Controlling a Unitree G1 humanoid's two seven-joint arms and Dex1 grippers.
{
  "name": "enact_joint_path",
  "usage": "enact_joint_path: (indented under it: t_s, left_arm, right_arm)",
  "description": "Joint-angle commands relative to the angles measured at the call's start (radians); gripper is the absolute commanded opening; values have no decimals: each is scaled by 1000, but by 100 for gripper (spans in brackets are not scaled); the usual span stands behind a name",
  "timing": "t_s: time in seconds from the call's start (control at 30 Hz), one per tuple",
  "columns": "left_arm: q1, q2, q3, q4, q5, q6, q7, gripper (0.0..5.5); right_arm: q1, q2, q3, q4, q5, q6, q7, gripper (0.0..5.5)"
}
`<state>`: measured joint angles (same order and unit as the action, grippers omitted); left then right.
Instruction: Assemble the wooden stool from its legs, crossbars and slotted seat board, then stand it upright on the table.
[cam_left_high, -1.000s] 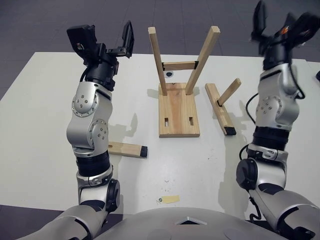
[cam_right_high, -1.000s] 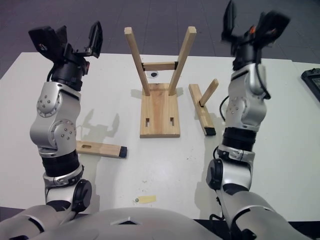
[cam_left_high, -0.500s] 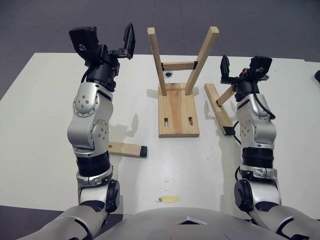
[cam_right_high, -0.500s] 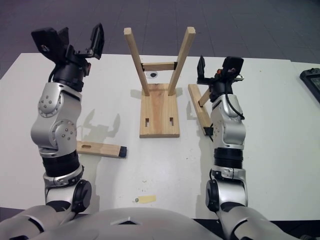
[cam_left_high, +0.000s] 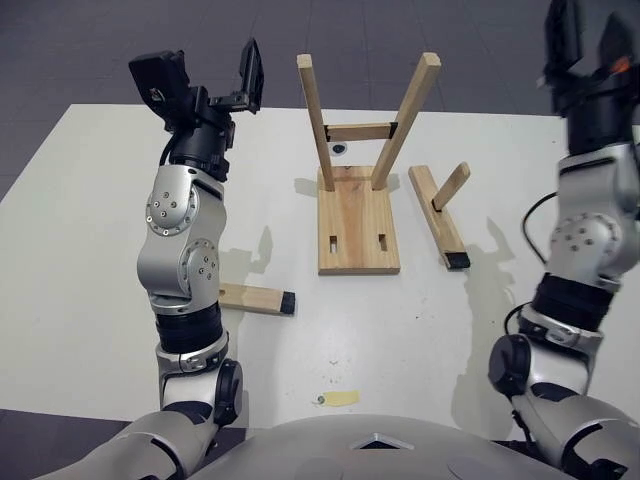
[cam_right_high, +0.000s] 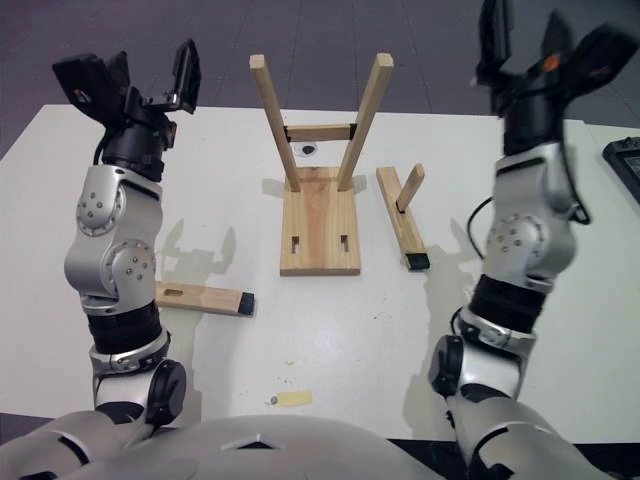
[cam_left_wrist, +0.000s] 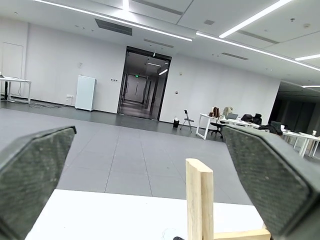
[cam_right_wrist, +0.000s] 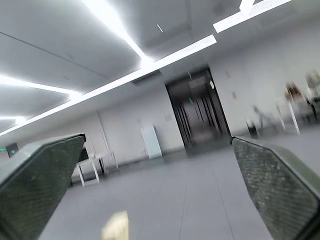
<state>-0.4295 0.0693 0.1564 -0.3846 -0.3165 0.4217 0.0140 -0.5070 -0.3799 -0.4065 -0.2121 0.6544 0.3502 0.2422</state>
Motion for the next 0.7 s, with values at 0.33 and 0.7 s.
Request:
enact_joint_path:
  t_s: [0.33, 0.7]
  left_arm:
    - [97, -16, -9, -107, 9, 38, 55, 540]
    - [72, -39, -25, -83, 9, 52, 72, 540]
  right_arm:
    - [546, -66, 247, -52, -175, 192, 122, 539]
    - [369, -56, 314, 143, -297, 465, 17, 460]
